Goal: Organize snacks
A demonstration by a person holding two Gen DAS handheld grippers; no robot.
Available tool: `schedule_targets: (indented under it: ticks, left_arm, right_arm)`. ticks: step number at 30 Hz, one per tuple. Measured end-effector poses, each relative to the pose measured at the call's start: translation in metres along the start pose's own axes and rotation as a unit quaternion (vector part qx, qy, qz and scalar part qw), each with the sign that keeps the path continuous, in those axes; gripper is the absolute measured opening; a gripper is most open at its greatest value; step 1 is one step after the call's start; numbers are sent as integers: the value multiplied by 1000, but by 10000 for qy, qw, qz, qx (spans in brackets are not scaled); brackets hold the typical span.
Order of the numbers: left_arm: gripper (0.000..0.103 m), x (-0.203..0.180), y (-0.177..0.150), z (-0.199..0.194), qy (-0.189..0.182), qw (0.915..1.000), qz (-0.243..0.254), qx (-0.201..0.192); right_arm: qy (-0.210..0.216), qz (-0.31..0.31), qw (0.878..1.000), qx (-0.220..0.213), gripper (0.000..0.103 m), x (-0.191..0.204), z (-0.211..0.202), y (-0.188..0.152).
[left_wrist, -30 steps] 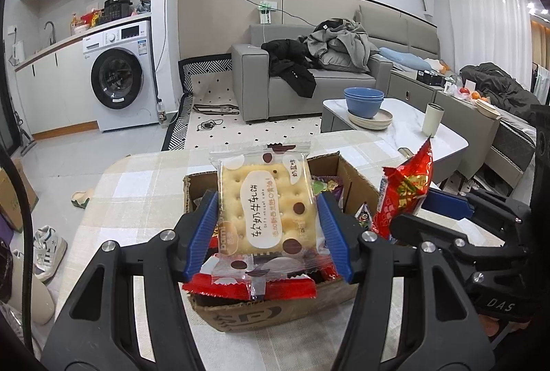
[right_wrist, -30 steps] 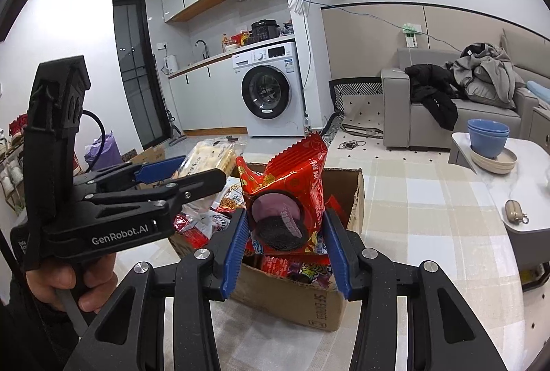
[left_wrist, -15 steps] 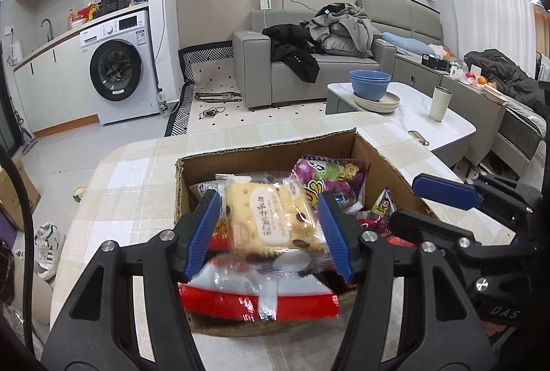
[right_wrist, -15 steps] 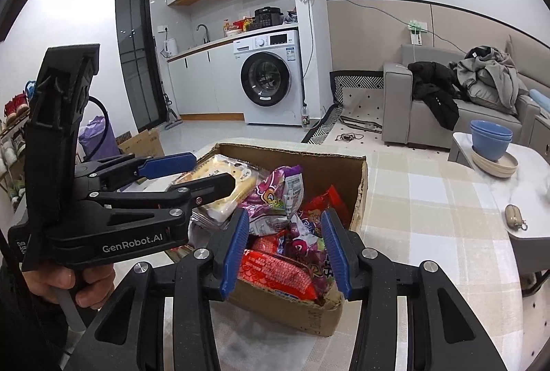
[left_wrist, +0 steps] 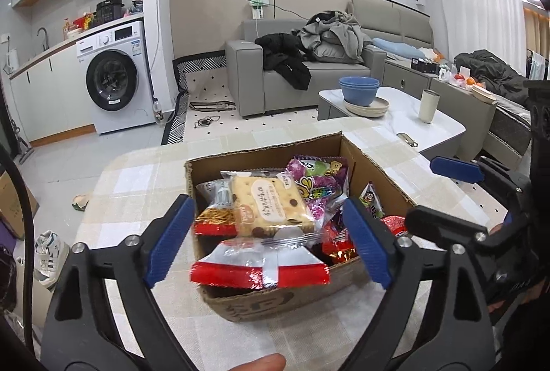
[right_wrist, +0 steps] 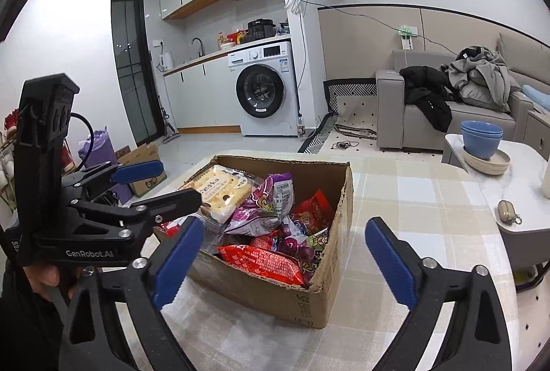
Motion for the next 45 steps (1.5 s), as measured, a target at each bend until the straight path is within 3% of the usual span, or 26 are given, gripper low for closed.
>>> schedule_targets:
  ticks: [1,2,12,22,31,45]
  left_arm:
    - [101,1,-1,-3,1,10000,-30,-12]
    - [102,3,0,-7,31,10000,-76,-34]
    - [102,23,-19,-44,169,9992,-283,-218]
    - [102,31,-62,-69,385,9991,-167,-46]
    - [102,43,-79,-73,516,9977,-418,-94]
    - [102,46,-85,-72,719,9957,-314,-496]
  right_arm:
    - [5,25,10000,-24,101,0,-2,-1]
    - [15,42,10000,-43,101,0,-2,-1]
    - [174,29,9997,-182,102,9,-12,-8]
    - [296,87,9989,-366,102,16,-23,-17]
    - [196,76,9989,-410,102,16,-31,-30]
    - [98,-49,9980,-628,102,19,-40,-41]
Point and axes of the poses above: each gripper's, at about its wrist camera, not at the fingertips, and z roughly the way its jaws point, x to its left, y to its top, the point moved 3 cm from there along z, roughly the way its jaws point, and after that the axes turned 14 degrees about -x, right-handed, at the moved point
